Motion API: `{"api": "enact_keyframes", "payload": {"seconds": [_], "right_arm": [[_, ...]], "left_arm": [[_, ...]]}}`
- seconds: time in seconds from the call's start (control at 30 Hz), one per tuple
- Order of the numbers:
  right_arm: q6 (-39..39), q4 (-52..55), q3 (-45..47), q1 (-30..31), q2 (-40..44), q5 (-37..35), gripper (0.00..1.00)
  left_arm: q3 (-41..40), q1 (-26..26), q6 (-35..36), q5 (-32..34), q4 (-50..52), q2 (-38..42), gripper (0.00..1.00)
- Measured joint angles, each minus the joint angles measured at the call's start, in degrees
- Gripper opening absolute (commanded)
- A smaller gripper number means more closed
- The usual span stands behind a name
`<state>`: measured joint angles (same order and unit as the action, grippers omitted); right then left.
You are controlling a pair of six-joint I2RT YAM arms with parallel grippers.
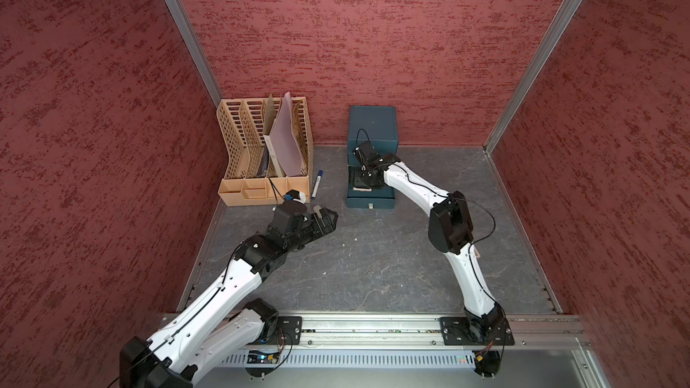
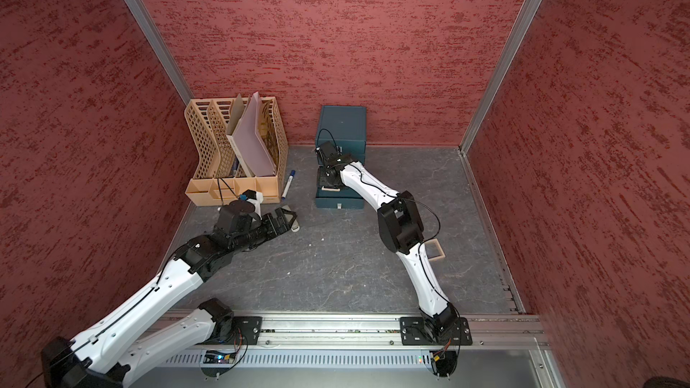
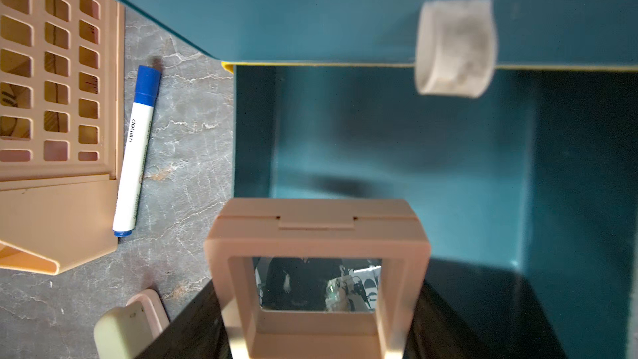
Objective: Place the brooch boxes into the drawer by color
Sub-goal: Place the brooch box in the drawer.
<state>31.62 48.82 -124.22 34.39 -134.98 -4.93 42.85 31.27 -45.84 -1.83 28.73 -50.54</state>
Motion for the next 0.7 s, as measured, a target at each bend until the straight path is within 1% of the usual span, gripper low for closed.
{"api": "enact_keyframes", "payload": {"seconds": [0.2, 0.7], "right_arm": [[0.52, -0.59, -0.13, -0.02, -2.29, 0.83, 0.61], [2.38, -0.2, -1.75, -0.83, -4.96, 3.19, 0.62]], "left_arm": [[0.0, 0.11, -0.02, 0.0, 0.02, 0.0, 1.0], [0.0, 0.26, -0.04, 0.0, 0.02, 0.0, 1.0]]}}
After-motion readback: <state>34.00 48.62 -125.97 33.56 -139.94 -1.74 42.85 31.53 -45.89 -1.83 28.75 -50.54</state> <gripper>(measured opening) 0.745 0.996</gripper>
